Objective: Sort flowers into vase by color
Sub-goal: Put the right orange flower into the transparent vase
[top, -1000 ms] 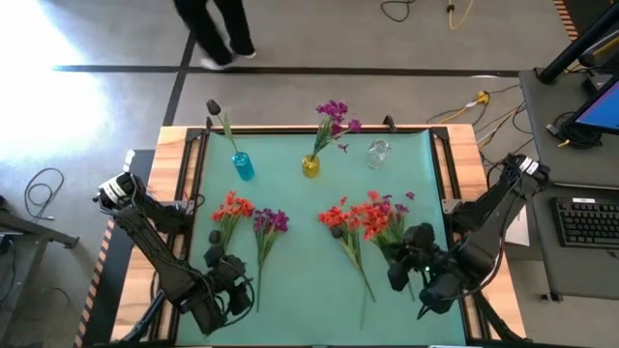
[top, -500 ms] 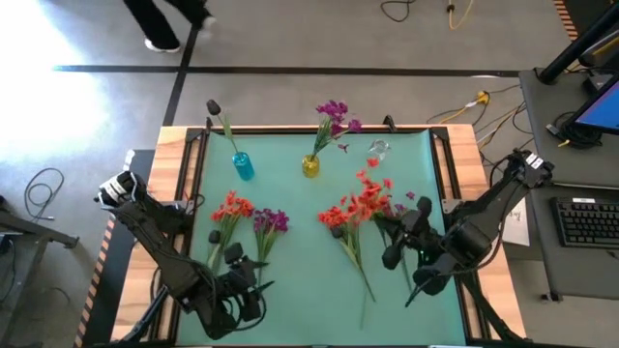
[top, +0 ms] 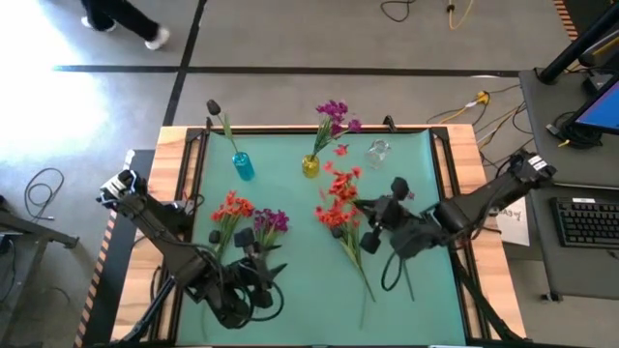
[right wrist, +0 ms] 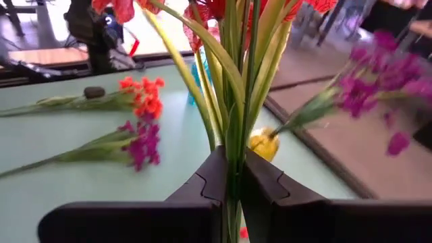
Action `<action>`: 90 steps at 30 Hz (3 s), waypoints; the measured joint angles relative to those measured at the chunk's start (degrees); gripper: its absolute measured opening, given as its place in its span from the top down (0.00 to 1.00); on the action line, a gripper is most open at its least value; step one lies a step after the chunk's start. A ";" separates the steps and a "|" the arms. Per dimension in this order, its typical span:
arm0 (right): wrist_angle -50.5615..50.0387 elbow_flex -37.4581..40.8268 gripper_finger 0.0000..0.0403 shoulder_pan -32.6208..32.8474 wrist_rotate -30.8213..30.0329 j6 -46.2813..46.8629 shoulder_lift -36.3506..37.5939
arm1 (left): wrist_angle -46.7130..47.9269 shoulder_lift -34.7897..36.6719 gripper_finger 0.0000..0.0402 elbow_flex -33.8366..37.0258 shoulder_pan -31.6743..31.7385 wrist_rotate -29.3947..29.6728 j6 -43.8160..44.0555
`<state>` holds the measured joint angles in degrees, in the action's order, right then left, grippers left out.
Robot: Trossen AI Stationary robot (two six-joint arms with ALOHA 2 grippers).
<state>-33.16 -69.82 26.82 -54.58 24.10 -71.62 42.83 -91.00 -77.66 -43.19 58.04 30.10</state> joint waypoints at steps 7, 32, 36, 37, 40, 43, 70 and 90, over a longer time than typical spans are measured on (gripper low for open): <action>9.09 1.51 0.95 -7.83 10.35 -13.38 4.07 | 0.04 0.02 0.49 0.02 2.95 2.77 -5.77; 53.10 30.49 0.95 -40.87 34.59 -28.92 25.79 | -40.74 14.11 0.98 23.09 16.78 -31.52 -39.39; 53.01 30.49 0.95 -46.46 38.07 -28.95 25.88 | -46.72 24.28 0.99 28.56 17.11 -31.63 -39.01; 52.92 30.49 0.95 -47.92 38.80 -29.03 25.79 | -47.29 26.90 0.99 29.65 17.11 -31.63 -38.22; 52.59 30.49 0.95 -51.07 40.27 -28.61 25.43 | -47.36 33.58 0.99 32.34 17.11 -31.63 -34.61; 51.45 30.51 0.95 -52.92 35.92 -28.62 25.43 | -47.30 38.44 1.00 34.97 17.11 -31.63 -31.91; 58.75 38.99 0.94 -55.38 30.06 -25.19 25.44 | -45.30 44.16 1.00 41.76 17.11 -31.55 -20.98; 69.96 44.63 0.94 -56.51 25.65 -26.89 21.21 | -45.40 43.15 1.00 41.76 17.11 -31.43 -20.34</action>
<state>36.80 -25.19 -29.69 -28.93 -2.79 -50.41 -2.57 -47.86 -35.90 -26.09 26.61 9.76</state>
